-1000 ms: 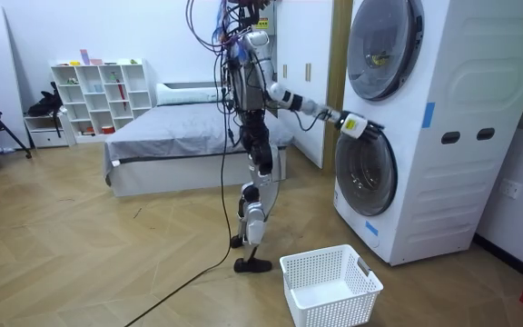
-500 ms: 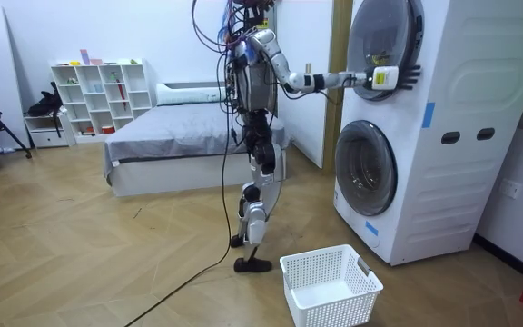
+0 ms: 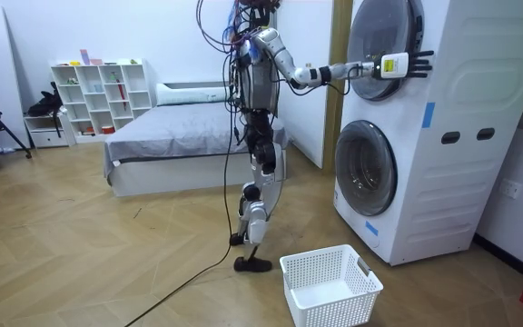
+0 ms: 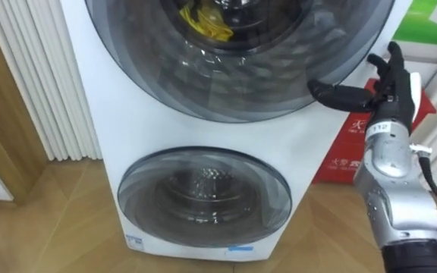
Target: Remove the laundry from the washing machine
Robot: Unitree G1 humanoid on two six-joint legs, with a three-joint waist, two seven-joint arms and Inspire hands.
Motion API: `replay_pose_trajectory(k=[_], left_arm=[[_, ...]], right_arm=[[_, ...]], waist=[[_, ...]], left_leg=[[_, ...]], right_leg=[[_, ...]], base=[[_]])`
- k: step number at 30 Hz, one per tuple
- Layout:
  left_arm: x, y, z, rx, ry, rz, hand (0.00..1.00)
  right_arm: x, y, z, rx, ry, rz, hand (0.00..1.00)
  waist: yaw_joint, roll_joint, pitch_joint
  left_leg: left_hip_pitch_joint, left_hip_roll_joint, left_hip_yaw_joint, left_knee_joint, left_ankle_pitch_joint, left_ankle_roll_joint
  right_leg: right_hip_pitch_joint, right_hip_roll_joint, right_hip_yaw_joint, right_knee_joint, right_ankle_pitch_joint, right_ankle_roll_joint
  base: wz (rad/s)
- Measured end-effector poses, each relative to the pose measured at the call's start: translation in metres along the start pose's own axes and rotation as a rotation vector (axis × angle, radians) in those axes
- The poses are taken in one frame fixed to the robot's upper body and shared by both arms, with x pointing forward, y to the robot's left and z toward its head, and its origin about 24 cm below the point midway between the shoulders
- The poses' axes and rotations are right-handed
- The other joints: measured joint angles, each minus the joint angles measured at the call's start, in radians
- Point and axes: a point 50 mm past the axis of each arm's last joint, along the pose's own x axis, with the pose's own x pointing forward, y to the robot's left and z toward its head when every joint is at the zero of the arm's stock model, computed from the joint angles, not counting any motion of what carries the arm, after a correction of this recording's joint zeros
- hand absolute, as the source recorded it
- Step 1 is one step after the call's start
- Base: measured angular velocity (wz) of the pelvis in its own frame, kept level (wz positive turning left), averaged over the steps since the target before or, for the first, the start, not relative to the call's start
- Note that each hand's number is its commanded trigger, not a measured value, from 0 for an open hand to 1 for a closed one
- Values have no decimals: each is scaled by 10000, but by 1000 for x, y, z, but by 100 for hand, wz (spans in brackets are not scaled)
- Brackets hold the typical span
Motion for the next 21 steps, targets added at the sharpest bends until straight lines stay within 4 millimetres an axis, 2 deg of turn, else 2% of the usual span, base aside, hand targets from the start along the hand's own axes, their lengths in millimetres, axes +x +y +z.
replay_pose_trajectory(k=[7,9,10,11,12,13,14,15,16,17,18,19,21], left_arm=[[0,0,5,211,-171,50,0],[0,1,6,211,-184,183,0],[0,1,6,217,-194,237,0],[1,1,9,247,-286,283,0],[1,4,7,276,-281,389,0],[1,14,3,366,-161,676,0],[1,17,-6,519,192,786,0],[1,15,-8,646,315,731,0],[1,11,-6,761,247,605,0],[1,9,-4,790,143,536,0],[2,4,2,916,-47,396,0],[3,3,9,1038,-219,384,0],[4,2,17,1044,-322,386,0]], right_arm=[[-3,3,11,62,-221,-205,0],[-4,3,11,33,-245,-179,0],[-4,3,11,-23,-260,-151,0],[-8,6,14,-76,-472,52,0],[-11,11,18,-48,-733,272,0],[-19,25,34,140,-1505,907,0],[-27,32,47,329,-2293,1392,0],[-30,34,46,470,-2424,1532,0],[-35,34,41,675,-2422,1597,0],[-36,34,37,701,-2366,1609,0],[-39,35,32,684,-2213,1791,0],[-42,40,27,737,-2062,2075,0],[-45,41,23,1275,-1915,1851,0]], waist=[[-5,-5,-14],[-3,8,-21],[50,64,-52],[127,234,-27],[192,305,-44],[233,217,-37],[131,133,36],[38,205,17],[-87,181,43],[-88,162,68],[-85,181,82],[-13,139,58],[71,119,38]], left_leg=[[-37,11,-85,10,0,0],[3,22,-272,9,0,0],[69,110,-589,4,8,5],[273,412,-1431,-101,42,11],[340,594,-1919,-176,42,9],[267,762,-2118,-172,20,-39],[489,820,-1894,-195,-259,-548],[640,952,-1541,-274,-345,-717],[782,1090,-588,-348,-206,-846],[785,1091,-263,-380,-126,-789],[778,1088,49,-416,-64,-688],[720,1056,54,-441,-81,-656],[550,967,111,-414,-124,-586]], right_leg=[[-82,17,0,10,0,0],[-121,33,6,105,-1,0],[-362,83,-40,577,-6,-9],[-1013,291,-79,1434,-324,-236],[-1295,661,198,1110,-410,-527],[-1715,1050,379,-388,357,-951],[-1791,954,101,-496,1772,-1013],[-1645,996,-46,-348,1690,-1026],[-1323,989,-202,-308,1656,-1015],[-1185,969,-171,-344,1648,-1001],[-1085,951,-150,-363,1584,-902],[-1132,948,-133,-364,1529,-828],[-1301,939,-109,-361,1526,-824]], base=[[-6],[-13],[-38],[-59],[-91],[-72],[-41],[24],[42],[54],[46],[36],[4]])
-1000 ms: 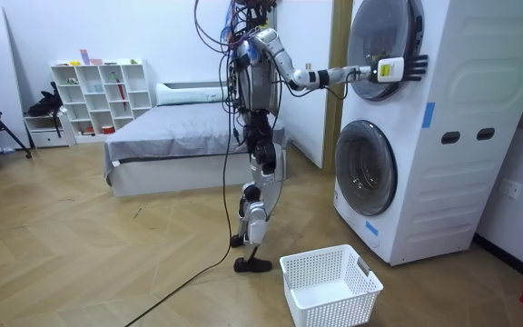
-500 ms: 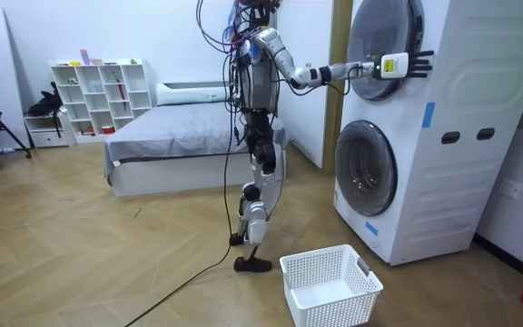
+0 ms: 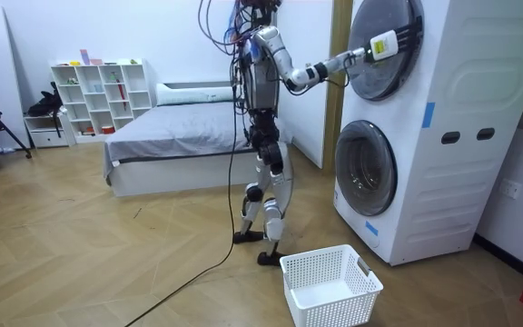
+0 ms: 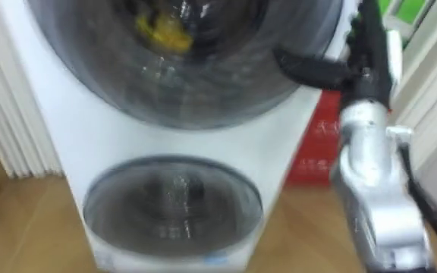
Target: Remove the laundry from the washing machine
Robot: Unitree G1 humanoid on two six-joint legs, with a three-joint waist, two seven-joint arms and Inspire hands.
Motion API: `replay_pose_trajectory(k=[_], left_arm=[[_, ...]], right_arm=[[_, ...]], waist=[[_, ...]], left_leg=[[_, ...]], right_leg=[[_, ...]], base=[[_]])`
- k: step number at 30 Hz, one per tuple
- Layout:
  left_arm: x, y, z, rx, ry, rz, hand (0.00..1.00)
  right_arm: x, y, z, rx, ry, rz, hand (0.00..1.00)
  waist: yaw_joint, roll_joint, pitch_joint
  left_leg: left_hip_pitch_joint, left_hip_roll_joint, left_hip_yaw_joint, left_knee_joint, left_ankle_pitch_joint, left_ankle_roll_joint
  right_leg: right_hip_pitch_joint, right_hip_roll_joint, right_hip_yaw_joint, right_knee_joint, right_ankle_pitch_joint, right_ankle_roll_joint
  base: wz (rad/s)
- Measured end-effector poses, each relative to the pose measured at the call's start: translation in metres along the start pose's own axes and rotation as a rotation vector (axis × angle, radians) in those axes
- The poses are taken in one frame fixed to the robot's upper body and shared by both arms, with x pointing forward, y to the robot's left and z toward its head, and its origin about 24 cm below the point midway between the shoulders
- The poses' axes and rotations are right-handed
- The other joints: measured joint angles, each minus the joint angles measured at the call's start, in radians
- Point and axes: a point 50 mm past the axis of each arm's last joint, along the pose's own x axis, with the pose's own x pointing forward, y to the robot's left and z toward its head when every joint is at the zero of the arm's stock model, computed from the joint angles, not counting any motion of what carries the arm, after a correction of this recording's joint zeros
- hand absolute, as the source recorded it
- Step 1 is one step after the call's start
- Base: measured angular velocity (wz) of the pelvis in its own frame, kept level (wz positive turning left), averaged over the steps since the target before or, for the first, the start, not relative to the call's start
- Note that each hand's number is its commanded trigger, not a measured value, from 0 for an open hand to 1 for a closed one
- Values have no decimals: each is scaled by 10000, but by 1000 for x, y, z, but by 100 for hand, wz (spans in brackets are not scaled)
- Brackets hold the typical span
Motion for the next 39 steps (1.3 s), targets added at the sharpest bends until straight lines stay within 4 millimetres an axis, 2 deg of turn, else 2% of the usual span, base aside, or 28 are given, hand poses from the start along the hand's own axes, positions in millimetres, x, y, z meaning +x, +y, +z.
replay_pose_trajectory(k=[1,4,9,11,14,16,24,26,30,31,34,38,39], left_arm=[[0,0,-1,-165,149,-6,0],[-2,-7,-11,49,477,-205,0],[-3,-9,-10,229,386,-220,0],[-3,-10,-11,136,371,-176,0],[-3,-10,-13,82,307,-127,0],[-3,-10,-14,65,282,-144,0],[-4,-12,-19,0,380,-441,0],[-5,-12,-21,-15,353,-450,0],[-5,-13,-25,31,440,-484,0],[-6,-13,-27,-6,534,-520,0],[-6,-13,-31,-203,710,-634,0],[-6,-14,-30,-370,593,-671,0],[-6,-13,-31,-423,578,-662,0]], right_arm=[[-3,0,-2,72,60,148,0],[-19,-2,-13,57,225,694,0],[-42,-8,-36,-133,1087,1127,0],[-60,-12,-55,-61,1941,1314,0],[-82,-9,-78,67,3091,1920,0],[-89,-7,-84,235,3401,2136,0],[-89,-3,-83,456,3359,2406,0],[-91,-2,-81,441,3278,2408,0],[-96,-4,-78,454,3165,2504,0],[-97,-5,-75,422,3109,2604,0],[-100,-7,-68,307,2958,2836,0],[-95,-15,-53,176,2407,2676,0],[-91,-18,-42,196,1996,2575,0]], waist=[[21,48,15],[-39,270,-146],[-51,326,-110],[-48,324,-98],[-29,328,-34],[-25,319,-33],[-29,349,-32],[-59,347,-34],[-116,350,-39],[-104,368,-47],[-108,417,-63],[-216,412,-67],[-317,407,-69]], left_leg=[[-34,-44,5,-30,-4,5],[-35,-95,18,14,-26,31],[97,-97,9,88,-16,12],[162,-88,-29,86,-19,3],[144,-93,-40,85,-27,0],[65,-100,-46,86,-33,9],[-22,-109,23,147,-27,25],[-21,-106,240,156,-27,25],[-1,-99,382,164,-27,24],[0,-94,581,166,-27,24],[-14,-100,773,159,-27,24],[-67,-117,809,148,-27,24],[-84,-117,810,147,-27,24]], right_leg=[[-17,7,-3,5,5,-8],[10,-22,-5,27,-11,-1],[128,-32,-33,124,-109,-86],[185,-38,-9,192,-182,-84],[161,-39,74,202,-220,-48],[80,-37,106,207,-226,-47],[62,-125,-58,185,-311,4],[64,-120,-50,184,-345,17],[80,-140,15,196,-391,42],[56,-131,89,198,-391,42],[-32,-132,195,250,-392,44],[-154,-164,197,380,-434,58],[-171,-167,185,384,-436,60]], base=[[-6],[-1],[0],[5],[1],[0],[5],[0],[-2],[-15],[-14],[-1],[0]])
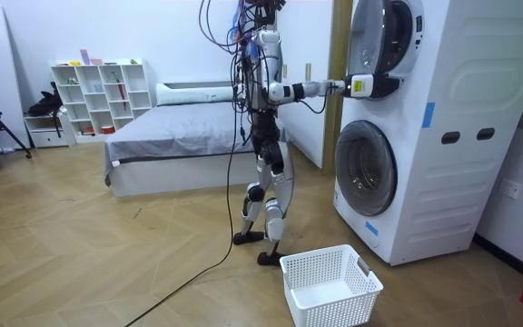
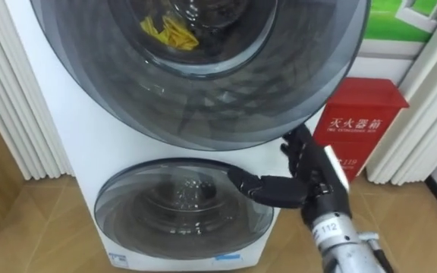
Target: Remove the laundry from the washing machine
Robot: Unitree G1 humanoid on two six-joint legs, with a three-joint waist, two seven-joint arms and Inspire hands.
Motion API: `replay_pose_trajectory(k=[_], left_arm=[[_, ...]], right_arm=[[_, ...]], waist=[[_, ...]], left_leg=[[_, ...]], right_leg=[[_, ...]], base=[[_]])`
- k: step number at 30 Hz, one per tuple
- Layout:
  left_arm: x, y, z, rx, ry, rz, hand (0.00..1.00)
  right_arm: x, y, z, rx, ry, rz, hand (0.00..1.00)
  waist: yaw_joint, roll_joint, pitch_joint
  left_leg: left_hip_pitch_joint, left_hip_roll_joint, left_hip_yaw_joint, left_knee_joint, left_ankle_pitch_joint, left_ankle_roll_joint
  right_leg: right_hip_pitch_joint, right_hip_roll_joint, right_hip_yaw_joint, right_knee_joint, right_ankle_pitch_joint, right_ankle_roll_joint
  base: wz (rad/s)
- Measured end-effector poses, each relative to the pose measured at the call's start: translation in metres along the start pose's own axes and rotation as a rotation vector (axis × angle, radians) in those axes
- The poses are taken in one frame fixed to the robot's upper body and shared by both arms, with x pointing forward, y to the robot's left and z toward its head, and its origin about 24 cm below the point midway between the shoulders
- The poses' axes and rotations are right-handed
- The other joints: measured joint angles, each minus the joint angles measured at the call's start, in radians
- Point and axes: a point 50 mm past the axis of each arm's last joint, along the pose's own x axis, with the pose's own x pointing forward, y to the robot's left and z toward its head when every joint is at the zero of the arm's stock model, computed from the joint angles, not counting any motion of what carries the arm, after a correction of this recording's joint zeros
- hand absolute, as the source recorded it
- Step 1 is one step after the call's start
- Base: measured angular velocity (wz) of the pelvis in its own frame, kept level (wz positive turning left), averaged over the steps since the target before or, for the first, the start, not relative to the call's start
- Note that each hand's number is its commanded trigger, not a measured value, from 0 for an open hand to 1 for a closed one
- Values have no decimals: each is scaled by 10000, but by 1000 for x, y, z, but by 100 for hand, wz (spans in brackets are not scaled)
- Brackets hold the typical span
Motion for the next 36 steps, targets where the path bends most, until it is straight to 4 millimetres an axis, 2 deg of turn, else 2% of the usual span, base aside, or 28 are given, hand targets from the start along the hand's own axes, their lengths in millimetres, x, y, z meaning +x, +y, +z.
replay_pose_trajectory(k=[5,6,8,11,12,15,23,31,36], left_arm=[[0,3,-2,71,62,-52,0],[0,3,-3,38,70,-44,0],[0,7,-4,-180,27,62,0],[0,10,-7,-217,43,176,0],[0,11,-8,-191,78,215,0],[0,13,-10,-212,108,271,0],[-1,11,-9,-101,64,186,0],[0,9,-5,39,-42,-13,0],[1,5,0,594,-141,-67,0]], right_arm=[[-6,-8,54,-17,-2239,-164,0],[-7,-7,59,37,-2473,-123,0],[-8,-9,78,-5,-3423,-146,0],[-7,-11,96,-78,-4433,-261,0],[-7,-10,103,-77,-4821,-256,0],[-7,-8,115,-72,-5562,-123,0],[-8,-7,119,176,-5860,322,0],[-7,-1,118,583,-5981,944,0],[-6,6,113,1108,-6097,1186,0]], waist=[[-205,-41,-25],[-217,-56,-29],[-285,-165,-74],[-288,-246,-83],[-298,-311,-113],[-277,-385,-87],[-469,-326,-50],[-429,-213,-14],[-345,-95,17]], left_leg=[[46,24,0,14,2,-2],[46,24,1,14,2,-2],[43,24,3,16,2,-2],[60,21,2,17,2,-2],[59,22,3,18,2,-2],[58,20,69,9,0,-2],[33,38,185,-65,-5,-4],[107,42,539,-26,-3,-3],[163,48,558,-23,0,-3]], right_leg=[[73,15,-44,-17,-18,-24],[74,15,-50,-16,-24,-24],[76,12,-55,-9,-36,-23],[99,16,-46,-9,-36,-23],[103,15,-46,-9,-35,-23],[113,13,-42,-27,-28,-12],[79,13,-71,-24,-23,-4],[76,10,20,-23,-6,-6],[88,16,31,-16,9,-29]], base=[[2],[5],[0],[3],[0],[1],[0],[-8],[-6]])
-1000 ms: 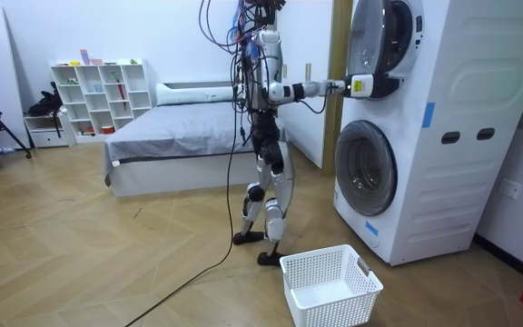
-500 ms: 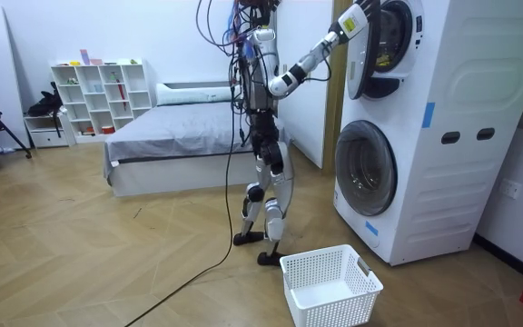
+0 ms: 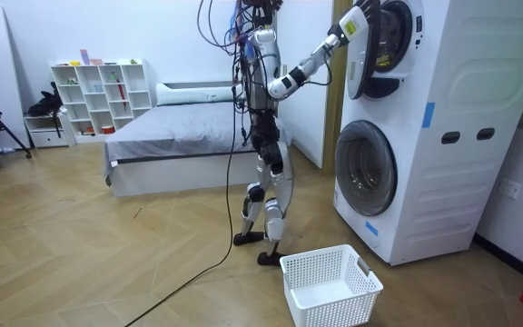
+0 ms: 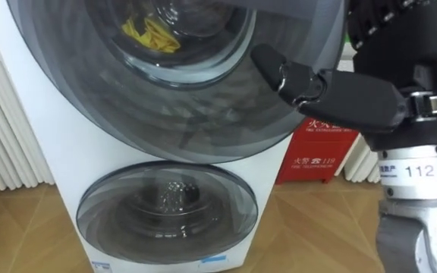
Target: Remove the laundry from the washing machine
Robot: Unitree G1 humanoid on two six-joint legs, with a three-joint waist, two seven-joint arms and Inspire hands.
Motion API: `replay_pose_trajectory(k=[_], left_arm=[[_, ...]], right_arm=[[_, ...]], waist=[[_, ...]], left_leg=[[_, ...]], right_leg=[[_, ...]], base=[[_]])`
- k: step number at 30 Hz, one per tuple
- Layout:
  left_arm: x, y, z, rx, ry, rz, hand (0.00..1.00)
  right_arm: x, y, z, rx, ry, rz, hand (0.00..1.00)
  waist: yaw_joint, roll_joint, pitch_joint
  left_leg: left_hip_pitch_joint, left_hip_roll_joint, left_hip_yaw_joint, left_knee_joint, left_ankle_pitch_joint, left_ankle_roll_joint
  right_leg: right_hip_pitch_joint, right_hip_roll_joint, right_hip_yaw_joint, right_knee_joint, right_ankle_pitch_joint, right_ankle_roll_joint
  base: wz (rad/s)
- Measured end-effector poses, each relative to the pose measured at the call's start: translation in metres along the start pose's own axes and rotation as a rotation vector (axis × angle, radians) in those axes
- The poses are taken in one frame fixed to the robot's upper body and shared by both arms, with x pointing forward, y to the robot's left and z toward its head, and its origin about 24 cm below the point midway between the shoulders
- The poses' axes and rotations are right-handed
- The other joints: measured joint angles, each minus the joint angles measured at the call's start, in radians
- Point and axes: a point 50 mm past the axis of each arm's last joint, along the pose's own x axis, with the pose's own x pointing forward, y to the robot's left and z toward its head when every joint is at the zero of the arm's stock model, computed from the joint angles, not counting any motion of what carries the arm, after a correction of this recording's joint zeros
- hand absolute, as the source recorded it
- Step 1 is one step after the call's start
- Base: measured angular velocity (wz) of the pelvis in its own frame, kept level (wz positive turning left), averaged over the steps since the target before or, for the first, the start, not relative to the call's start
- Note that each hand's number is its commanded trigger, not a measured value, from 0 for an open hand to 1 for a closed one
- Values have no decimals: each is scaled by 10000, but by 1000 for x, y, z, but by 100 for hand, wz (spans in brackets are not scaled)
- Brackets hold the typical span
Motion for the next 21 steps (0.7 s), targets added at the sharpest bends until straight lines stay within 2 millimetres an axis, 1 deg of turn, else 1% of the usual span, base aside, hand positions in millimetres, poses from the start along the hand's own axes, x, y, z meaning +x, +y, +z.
replay_pose_trajectory(k=[3,4,7,10,15,17,21], left_arm=[[1,-1,4,405,-123,16,0],[1,-1,6,502,-172,9,0],[1,-1,6,644,-159,-24,0],[2,-3,12,941,-306,-114,0],[2,-3,12,1118,-310,-206,0],[2,-5,16,1465,-442,-325,0],[3,-6,21,1668,-593,-504,0]], right_arm=[[-2,4,-7,906,-162,-302,0],[-3,6,-8,1325,-224,-359,0],[-4,10,-14,2112,-288,-362,0],[-5,12,-17,2388,-393,-451,0],[-5,22,-21,2650,-441,130,0],[-6,28,-23,2849,-464,391,0],[-6,37,-25,3201,-455,807,0]], waist=[[123,-9,-13],[149,15,1],[196,41,6],[388,117,-7],[375,187,-23],[375,205,-50],[373,251,-65]], left_leg=[[54,18,40,6,5,-9],[62,27,95,7,8,-13],[51,29,117,13,10,-18],[37,26,111,18,8,-20],[-1,18,85,21,32,-80],[2,23,83,39,67,-129],[0,20,51,48,112,-188]], right_leg=[[19,32,55,10,28,-44],[16,44,79,2,36,-57],[5,60,148,14,78,-85],[-44,80,221,40,103,-57],[-182,98,286,180,133,-94],[-212,93,280,276,130,-135],[-302,81,296,460,72,-199]], base=[[-7],[-10],[-8],[-8],[-8],[0],[0]])
